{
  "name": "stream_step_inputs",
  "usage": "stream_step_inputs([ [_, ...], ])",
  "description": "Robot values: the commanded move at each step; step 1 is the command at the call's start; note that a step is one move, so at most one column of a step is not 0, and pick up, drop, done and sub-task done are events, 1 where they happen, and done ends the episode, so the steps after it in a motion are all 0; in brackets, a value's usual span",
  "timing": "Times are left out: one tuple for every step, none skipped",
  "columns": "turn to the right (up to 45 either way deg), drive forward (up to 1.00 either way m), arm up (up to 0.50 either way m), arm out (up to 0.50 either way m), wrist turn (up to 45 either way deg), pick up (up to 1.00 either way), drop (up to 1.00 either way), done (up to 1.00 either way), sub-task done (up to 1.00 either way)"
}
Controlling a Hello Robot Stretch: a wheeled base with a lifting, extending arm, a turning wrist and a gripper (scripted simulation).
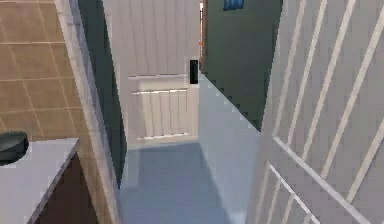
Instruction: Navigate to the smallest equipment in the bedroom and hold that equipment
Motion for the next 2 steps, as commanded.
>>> stream_step_inputs([
  [0.0,1.0,0.0,0.0,0.0,0.0,0.0,0.0,0.0],
  [9.0,0.0,0.0,0.0,0.0,0.0,0.0,0.0,0.0],
])
